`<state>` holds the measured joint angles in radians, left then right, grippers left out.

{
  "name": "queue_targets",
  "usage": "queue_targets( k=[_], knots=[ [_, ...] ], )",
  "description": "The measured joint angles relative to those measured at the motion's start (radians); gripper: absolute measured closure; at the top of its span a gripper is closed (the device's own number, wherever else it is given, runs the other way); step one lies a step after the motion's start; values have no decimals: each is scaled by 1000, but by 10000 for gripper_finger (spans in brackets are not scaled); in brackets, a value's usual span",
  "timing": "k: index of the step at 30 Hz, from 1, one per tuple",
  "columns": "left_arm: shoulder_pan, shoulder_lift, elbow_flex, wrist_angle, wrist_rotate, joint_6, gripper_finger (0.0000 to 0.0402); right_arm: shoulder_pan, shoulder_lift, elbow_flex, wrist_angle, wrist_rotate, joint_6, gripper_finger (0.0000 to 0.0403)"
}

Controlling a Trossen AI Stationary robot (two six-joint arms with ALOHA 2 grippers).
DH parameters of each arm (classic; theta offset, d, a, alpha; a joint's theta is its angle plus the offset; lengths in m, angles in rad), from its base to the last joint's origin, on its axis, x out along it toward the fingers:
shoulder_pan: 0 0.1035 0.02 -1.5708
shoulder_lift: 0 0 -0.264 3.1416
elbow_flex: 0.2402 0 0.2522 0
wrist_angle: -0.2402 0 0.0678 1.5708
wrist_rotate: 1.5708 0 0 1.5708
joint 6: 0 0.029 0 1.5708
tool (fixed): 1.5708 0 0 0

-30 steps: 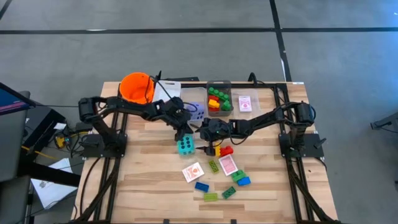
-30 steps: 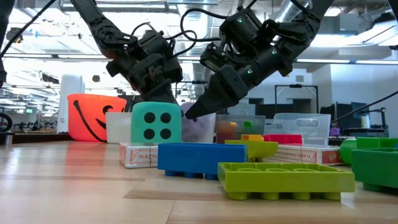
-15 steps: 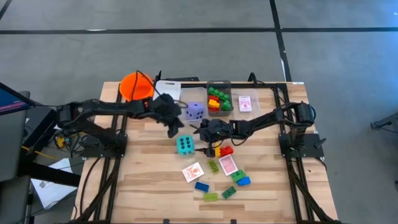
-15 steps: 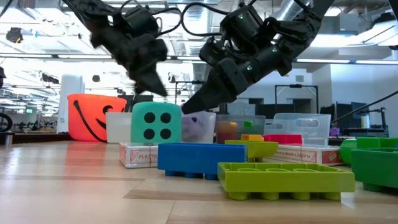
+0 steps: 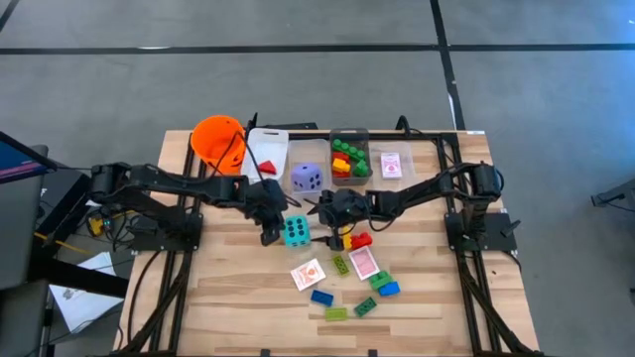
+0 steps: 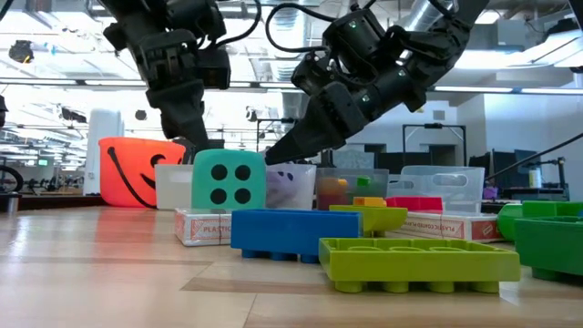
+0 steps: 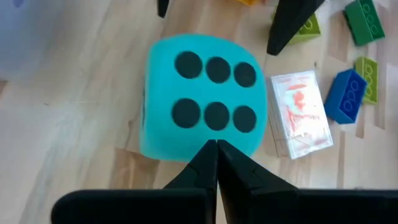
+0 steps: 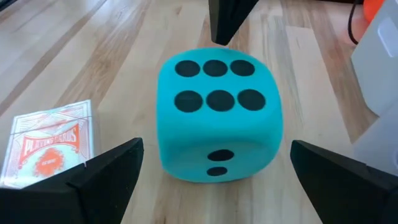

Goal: Pick & Place Toys
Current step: Put the large blue dice into the left transparent bin

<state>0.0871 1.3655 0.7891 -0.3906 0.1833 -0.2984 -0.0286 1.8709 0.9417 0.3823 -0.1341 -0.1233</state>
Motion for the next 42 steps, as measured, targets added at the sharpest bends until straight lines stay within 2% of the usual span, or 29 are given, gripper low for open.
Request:
queue_targets(
  k=[11,24,34,42],
  knots=[
    [-19,12,0,-92,0,-58,402,0,0,0,16,0,0,3],
    [-1,169,0,22,0,-52,402,0,0,0,18,-3,11,3],
    [10,160,0,42,0,-47,402,0,0,0,14,-64,11,3],
    [10,160,0,55,-11,-47,402,2,0,0,18,1,10,3]
  ],
)
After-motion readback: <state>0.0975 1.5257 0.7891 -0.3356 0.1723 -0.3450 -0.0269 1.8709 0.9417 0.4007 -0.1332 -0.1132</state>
